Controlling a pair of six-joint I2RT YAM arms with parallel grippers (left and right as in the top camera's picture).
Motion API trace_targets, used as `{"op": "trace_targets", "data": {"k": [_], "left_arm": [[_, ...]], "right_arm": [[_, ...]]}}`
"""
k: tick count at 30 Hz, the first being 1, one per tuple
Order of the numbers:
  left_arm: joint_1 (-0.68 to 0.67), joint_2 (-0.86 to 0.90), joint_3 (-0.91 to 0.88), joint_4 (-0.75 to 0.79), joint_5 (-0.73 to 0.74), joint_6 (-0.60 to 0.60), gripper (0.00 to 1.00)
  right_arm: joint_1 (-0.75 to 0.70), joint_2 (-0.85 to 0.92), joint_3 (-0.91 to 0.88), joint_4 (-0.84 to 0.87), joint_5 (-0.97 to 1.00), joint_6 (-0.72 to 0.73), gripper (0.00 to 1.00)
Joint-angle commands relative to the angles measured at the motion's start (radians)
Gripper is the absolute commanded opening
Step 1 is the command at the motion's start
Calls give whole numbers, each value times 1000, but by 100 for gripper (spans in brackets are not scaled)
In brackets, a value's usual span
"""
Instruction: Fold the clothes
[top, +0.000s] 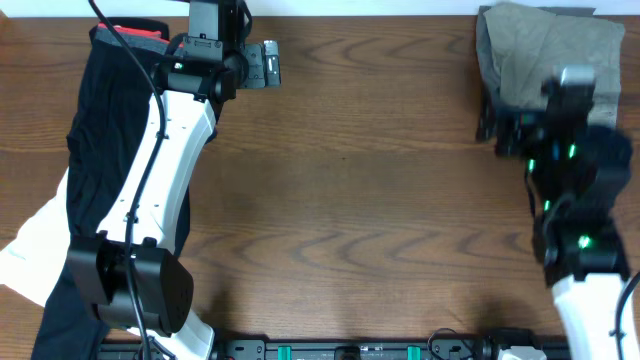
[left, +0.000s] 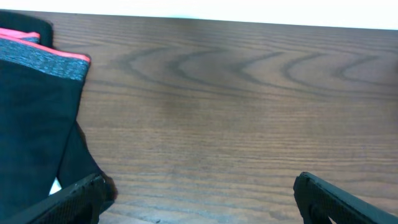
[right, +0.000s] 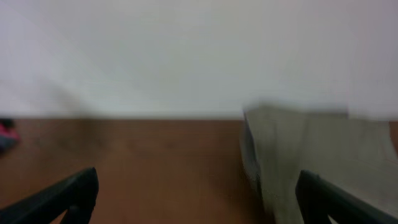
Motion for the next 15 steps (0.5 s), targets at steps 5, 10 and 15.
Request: {"op": "trace_targets", "data": {"k": [5, 10, 15], "left_arm": [[3, 15, -8, 0, -12, 5, 98], [3, 15, -8, 0, -12, 5, 98], [3, 15, -8, 0, -12, 5, 98]], "right_arm": [[-23, -307, -411, 149, -14, -20, 99], [-19, -512, -606, 174, -15, -19, 99], [0, -653, -708, 169, -14, -20, 99]]}}
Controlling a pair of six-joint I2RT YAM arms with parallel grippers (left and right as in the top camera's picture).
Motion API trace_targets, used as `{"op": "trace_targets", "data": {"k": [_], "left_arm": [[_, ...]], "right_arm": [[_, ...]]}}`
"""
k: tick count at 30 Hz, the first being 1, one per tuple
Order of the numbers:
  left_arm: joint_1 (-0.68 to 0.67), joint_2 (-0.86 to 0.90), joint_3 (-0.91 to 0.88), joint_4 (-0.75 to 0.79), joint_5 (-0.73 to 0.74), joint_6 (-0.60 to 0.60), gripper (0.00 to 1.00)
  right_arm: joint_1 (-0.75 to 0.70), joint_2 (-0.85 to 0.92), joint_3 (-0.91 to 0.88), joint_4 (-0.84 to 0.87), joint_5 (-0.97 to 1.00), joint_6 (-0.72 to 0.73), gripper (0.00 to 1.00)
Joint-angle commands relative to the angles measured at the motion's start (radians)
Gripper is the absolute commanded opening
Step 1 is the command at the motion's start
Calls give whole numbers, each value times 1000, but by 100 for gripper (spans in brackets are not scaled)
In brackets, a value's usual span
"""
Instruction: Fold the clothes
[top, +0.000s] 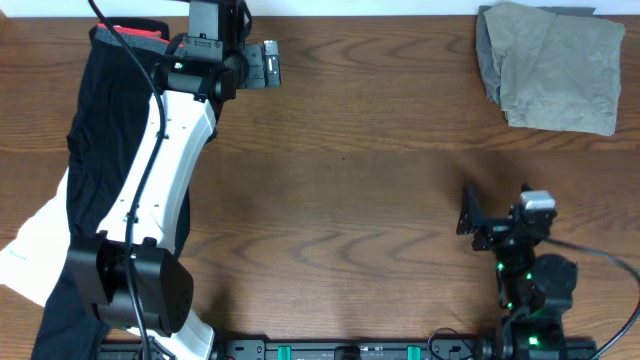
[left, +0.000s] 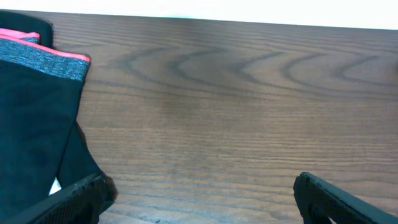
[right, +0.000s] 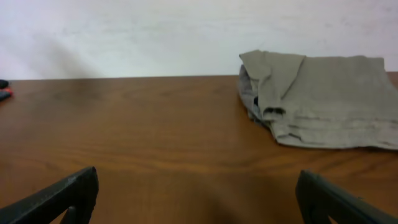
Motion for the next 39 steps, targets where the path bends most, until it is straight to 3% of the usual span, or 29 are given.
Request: {"op": "trace_targets", "data": {"k": [1, 15, 25, 39], "left_arm": [[3, 15, -8, 0, -12, 5, 98], [3, 15, -8, 0, -12, 5, 98], [3, 15, -8, 0, -12, 5, 98], [3, 15, -8, 0, -12, 5, 98]], "right_arm": [[17, -77, -50, 3, -3, -14, 99], [117, -204, -91, -174, 53, -13, 99], [153, -346, -91, -169, 45, -13, 99], [154, -339, -91, -176, 45, -13, 99]]}}
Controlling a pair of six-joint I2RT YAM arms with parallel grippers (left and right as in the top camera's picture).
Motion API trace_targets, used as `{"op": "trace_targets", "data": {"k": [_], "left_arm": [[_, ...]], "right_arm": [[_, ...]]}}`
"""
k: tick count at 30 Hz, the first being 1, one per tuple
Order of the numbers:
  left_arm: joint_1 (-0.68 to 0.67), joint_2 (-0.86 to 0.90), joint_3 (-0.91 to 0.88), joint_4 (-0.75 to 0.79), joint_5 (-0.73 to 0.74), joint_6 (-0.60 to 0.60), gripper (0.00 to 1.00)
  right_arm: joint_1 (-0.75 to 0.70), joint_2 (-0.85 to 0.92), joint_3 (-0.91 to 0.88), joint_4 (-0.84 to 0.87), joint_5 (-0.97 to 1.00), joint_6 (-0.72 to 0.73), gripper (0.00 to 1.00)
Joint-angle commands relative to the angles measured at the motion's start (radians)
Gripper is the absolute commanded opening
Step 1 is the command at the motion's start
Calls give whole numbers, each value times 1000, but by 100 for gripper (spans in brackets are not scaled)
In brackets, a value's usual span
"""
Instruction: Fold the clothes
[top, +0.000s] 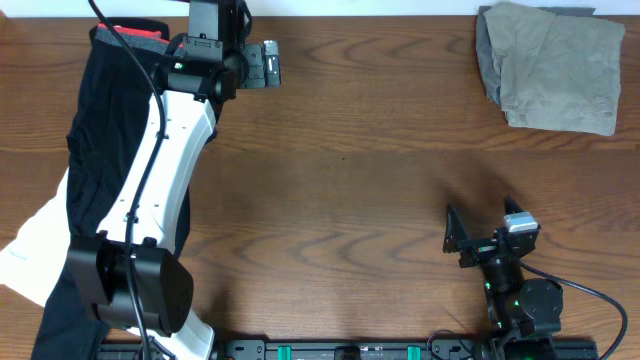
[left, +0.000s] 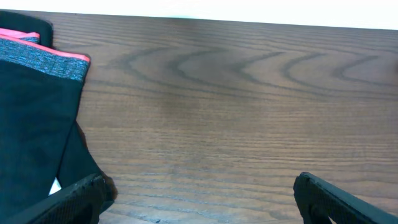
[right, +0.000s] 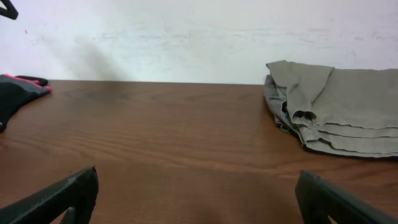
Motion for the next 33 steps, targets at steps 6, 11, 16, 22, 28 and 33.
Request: {"op": "trace_targets", "data": {"k": [6, 11, 16, 22, 28, 33], "left_arm": [[3, 15, -8, 0, -12, 5, 98], [3, 14, -8, -1, -12, 5, 98], [4, -44, -8, -52, -13, 6, 98], [-1, -177, -56, -96, -12, 23, 98], [12, -392, -282, 80, -12, 70, 98], [51, -629, -567, 220, -12, 70, 98]], "right_arm": [[14, -6, -3, -3, -4, -13, 99], [14, -6, -3, -3, -4, -13, 99], [14, -6, -3, -3, -4, -13, 99], [14, -6, -3, -3, -4, -13, 99], [14, -6, -3, -3, -4, -13, 99], [14, -6, -3, -3, -4, -13, 99]]}}
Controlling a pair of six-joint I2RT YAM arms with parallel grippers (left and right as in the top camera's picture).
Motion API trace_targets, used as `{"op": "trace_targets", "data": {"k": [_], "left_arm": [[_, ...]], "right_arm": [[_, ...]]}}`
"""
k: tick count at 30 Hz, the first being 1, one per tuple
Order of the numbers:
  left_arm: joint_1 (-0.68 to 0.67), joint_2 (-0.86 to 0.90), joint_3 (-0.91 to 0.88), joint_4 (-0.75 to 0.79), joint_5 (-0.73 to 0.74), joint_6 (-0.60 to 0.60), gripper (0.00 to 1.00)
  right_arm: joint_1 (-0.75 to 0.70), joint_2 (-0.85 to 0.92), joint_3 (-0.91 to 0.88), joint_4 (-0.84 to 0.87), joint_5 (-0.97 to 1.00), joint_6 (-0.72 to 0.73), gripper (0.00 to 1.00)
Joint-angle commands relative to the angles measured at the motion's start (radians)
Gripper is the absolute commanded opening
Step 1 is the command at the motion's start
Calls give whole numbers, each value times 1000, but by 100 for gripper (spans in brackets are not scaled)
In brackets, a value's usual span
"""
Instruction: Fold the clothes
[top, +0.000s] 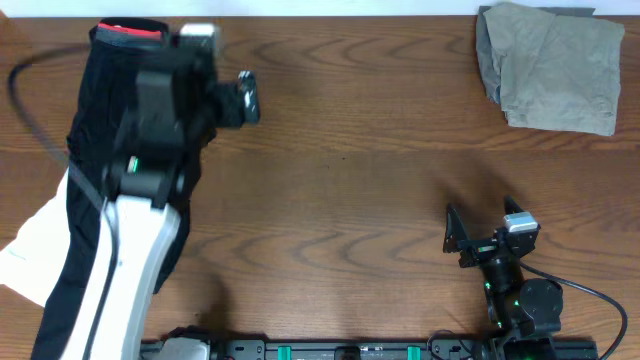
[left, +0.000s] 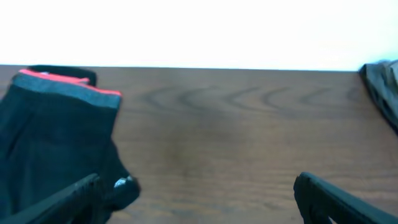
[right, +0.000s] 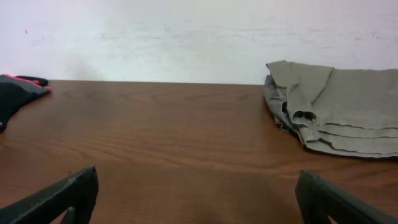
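Observation:
A black garment (top: 85, 150) with a red and grey waistband (left: 68, 87) lies stretched along the table's left side, partly under my left arm. A folded khaki garment (top: 548, 65) rests at the far right corner, also seen as the khaki pile (right: 336, 118). My left gripper (top: 246, 100) is open just right of the black garment's upper part, holding nothing; the black cloth (left: 56, 130) lies by its left finger. My right gripper (top: 458, 238) stands open and empty near the front right, facing the far wall.
A white garment (top: 30, 250) sticks out from under the black one at the left edge. Bare brown table (top: 350, 170) spans the middle. A white wall (right: 186, 31) rises behind the far edge.
My left arm has drawn back from the far edge toward the front, its gripper still open. Its wrist view now takes in more table and the wall. The right arm has not moved.
My right arm was over the khaki garment at the far right. It then stood back near the front edge with the khaki pile left folded, and settled lower still. My left gripper stayed open beside the black waistband until it drew back now.

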Motion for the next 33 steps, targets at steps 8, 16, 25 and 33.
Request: {"op": "trace_targets", "data": {"k": [8, 16, 25, 33], "left_arm": [[114, -460, -608, 260, -11, 17, 98], [136, -774, -970, 427, -1, 18, 98], [162, -1036, -1172, 457, 0, 21, 98], [181, -1133, -1210, 404, -1, 25, 98]], "right_arm": [[14, -6, -3, -3, -4, -13, 99], [14, -6, -3, -3, -4, -13, 99], [14, -6, -3, -3, -4, -13, 99], [14, -6, -3, -3, -4, -13, 99]]}}
